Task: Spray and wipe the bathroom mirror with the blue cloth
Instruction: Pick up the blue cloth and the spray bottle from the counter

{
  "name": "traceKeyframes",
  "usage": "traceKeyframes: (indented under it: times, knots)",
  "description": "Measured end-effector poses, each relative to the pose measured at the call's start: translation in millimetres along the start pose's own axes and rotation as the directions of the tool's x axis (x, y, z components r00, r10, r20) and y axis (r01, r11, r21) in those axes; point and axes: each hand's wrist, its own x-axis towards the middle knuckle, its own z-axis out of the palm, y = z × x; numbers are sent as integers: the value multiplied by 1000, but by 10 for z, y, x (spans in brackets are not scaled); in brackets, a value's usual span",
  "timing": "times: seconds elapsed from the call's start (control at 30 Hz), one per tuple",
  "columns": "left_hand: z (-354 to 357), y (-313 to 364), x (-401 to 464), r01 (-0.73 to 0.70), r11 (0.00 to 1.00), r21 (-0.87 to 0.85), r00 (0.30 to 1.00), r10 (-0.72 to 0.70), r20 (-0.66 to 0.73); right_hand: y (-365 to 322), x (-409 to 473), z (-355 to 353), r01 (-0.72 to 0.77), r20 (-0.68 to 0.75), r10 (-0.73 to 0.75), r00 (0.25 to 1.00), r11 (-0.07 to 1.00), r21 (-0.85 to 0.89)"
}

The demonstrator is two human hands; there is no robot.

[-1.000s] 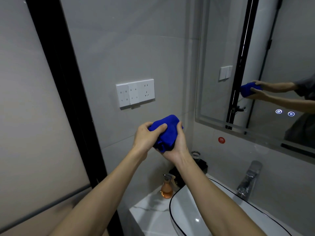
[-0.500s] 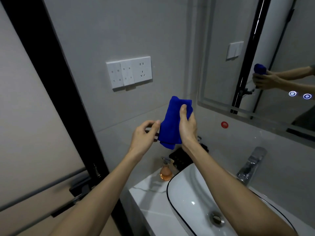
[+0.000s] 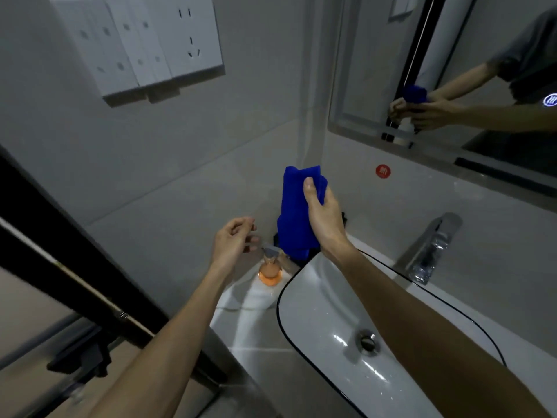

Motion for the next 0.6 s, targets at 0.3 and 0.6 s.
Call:
traceKeyframes:
  times: [0.3, 0.6]
  knots:
    - [-23, -780, 497, 150, 965, 213, 987, -158, 22, 587, 385, 70, -55, -46, 49, 998, 986, -157]
    - [143, -1223, 782, 247, 905, 346, 936, -314, 156, 979, 660, 11, -159, -56, 155, 986, 983, -92]
